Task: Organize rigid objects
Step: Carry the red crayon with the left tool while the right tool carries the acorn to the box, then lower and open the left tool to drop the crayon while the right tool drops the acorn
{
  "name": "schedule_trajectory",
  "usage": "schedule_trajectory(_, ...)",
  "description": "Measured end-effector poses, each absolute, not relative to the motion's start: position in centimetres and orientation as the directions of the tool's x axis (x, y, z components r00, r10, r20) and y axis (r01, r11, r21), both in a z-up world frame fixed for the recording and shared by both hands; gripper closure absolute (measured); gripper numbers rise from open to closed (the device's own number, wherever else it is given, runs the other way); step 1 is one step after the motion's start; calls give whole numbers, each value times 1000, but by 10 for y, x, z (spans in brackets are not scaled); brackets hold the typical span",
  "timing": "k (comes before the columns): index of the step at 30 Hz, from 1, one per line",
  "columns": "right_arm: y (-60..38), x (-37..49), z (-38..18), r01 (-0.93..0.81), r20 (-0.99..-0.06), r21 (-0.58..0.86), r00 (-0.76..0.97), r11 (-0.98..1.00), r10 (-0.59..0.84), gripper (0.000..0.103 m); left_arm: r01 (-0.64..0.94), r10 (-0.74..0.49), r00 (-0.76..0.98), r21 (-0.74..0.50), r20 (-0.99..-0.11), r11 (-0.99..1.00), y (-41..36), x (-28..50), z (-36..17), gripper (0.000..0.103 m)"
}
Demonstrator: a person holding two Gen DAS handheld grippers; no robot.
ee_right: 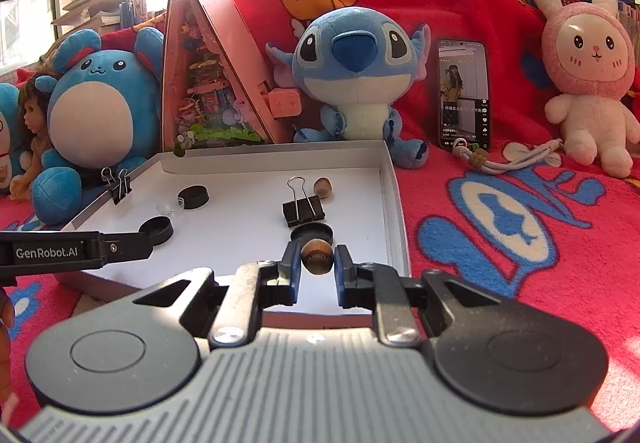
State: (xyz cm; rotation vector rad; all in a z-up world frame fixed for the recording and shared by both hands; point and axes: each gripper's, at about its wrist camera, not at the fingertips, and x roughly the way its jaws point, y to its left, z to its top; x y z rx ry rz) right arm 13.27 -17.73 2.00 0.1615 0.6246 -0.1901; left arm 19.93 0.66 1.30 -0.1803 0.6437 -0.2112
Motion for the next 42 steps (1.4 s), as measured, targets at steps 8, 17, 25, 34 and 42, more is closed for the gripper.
schedule_trajectory(8,-177,145,12,231,-627,114,771,966,-110,81,140,-234,783,-203,-576,969,2,204,10,61)
schedule_trajectory(17,-177,157,9,232,-655,106,748,967,-108,81,131,-218,777,-187,-590,974,-4,213,4,61)
schedule_trajectory(25,-177,167,6,238,-672,101,732,966,-110,81,127,-210,777,-178,-594,976,-7,220,3,61)
schedule_trajectory(34,-184,175,3,245,-680,110,726,963,-107,81,103,-187,778,-173,-600,980,-6,233,3,60)
schedule_trajectory(42,-184,176,4,239,-681,126,727,963,-91,76,108,-181,785,-157,-593,982,-6,230,5,60)
